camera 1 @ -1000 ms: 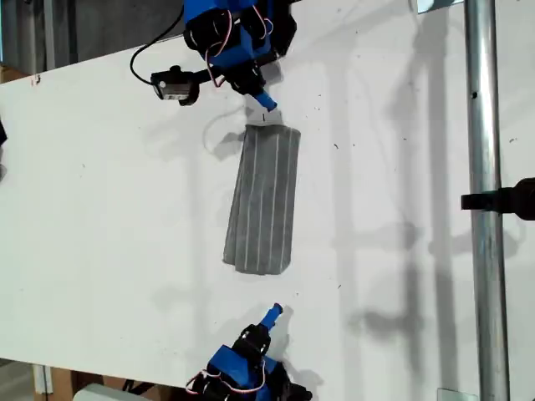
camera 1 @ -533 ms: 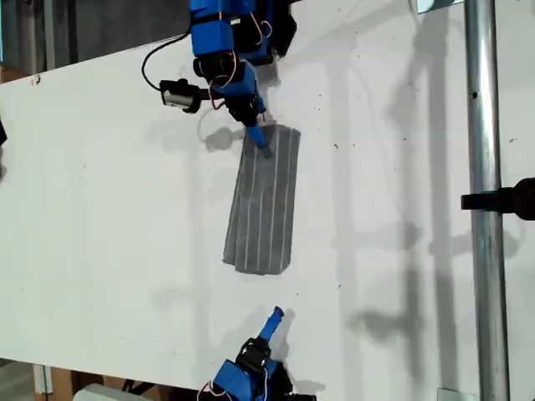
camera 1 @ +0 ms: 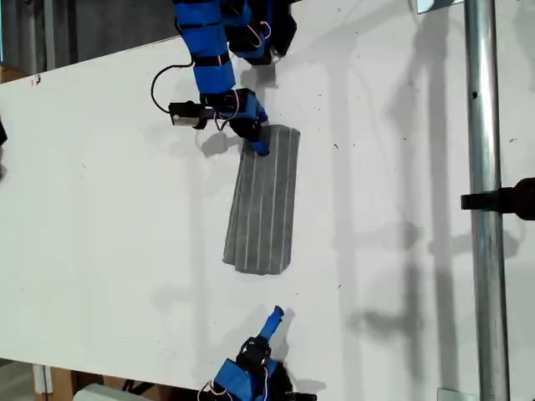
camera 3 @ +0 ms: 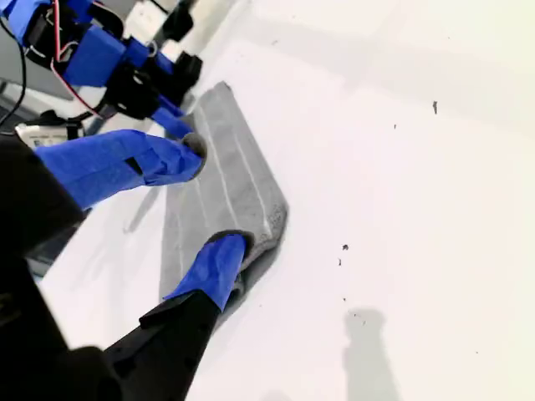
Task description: Grasp corners of a towel and fold twice.
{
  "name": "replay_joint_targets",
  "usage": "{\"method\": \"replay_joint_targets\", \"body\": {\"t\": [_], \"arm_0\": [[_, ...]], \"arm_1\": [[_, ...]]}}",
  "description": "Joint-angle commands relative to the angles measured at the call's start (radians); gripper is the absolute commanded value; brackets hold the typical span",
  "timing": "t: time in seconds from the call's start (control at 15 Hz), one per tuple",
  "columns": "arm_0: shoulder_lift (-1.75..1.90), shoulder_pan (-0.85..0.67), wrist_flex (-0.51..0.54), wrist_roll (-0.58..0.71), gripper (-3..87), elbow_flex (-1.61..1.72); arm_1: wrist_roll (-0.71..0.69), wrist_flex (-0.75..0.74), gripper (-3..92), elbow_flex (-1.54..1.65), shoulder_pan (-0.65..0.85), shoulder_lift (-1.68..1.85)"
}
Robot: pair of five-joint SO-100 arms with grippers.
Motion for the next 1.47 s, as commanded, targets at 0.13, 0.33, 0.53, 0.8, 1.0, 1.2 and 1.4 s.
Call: {"method": "replay_joint_targets", "body": {"t": [0.13, 0.33, 0.53, 0.8, 1.0, 1.2, 1.4], "arm_0": [[0.008, 0.006, -0.009, -0.014, 16.9, -0.002], [0.008, 0.005, -0.008, -0.009, 16.8, -0.006], [0.008, 0.012, -0.017, -0.005, 16.7, -0.002], [0.008, 0.014, -0.04, 0.003, 16.7, 0.02], [0.008, 0.014, -0.043, 0.014, 16.4, 0.012], [0.008, 0.021, -0.04, 0.008, 16.4, 0.018], [0.008, 0.023, -0.04, 0.006, 16.4, 0.018]], "arm_1": [[-0.069, -0.074, 0.9, -0.212, 0.041, -0.16], [-0.086, 0.181, -0.2, -0.279, 0.008, -0.164], [0.051, 0.68, -0.2, -0.316, -0.196, 0.037], [0.176, 0.746, -0.2, -0.313, -0.39, 0.344], [-0.028, 0.629, -0.2, -0.581, -0.255, 0.132], [-0.183, 0.506, -0.2, -0.795, -0.147, -0.038], [-0.247, 0.371, -0.2, -0.864, -0.074, -0.155]]}}
